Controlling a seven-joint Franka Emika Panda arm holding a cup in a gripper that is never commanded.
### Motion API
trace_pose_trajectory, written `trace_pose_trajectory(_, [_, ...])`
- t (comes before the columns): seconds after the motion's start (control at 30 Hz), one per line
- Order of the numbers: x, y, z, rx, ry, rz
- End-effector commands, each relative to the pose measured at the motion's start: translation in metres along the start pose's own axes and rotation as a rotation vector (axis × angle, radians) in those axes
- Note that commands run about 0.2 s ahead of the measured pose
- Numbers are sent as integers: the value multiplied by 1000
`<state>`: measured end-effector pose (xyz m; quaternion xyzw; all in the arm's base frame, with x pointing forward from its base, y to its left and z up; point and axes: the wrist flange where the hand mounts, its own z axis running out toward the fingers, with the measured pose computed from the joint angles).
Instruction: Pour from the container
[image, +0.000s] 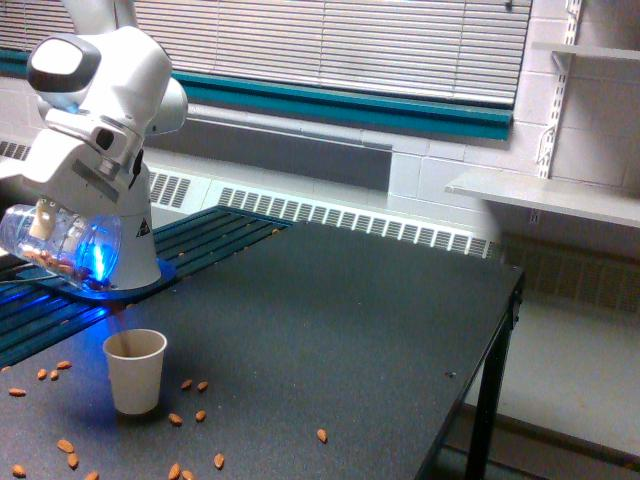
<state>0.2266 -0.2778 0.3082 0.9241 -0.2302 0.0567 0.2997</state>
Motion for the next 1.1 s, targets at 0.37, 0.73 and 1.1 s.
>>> trace_pose_trajectory(0.37, [5, -13, -11, -21, 6, -57])
trace_pose_trajectory(0.73, [7, -16, -15, -19, 8, -61])
trace_pose_trajectory(1.1, [7, -20, -15, -5, 11, -58])
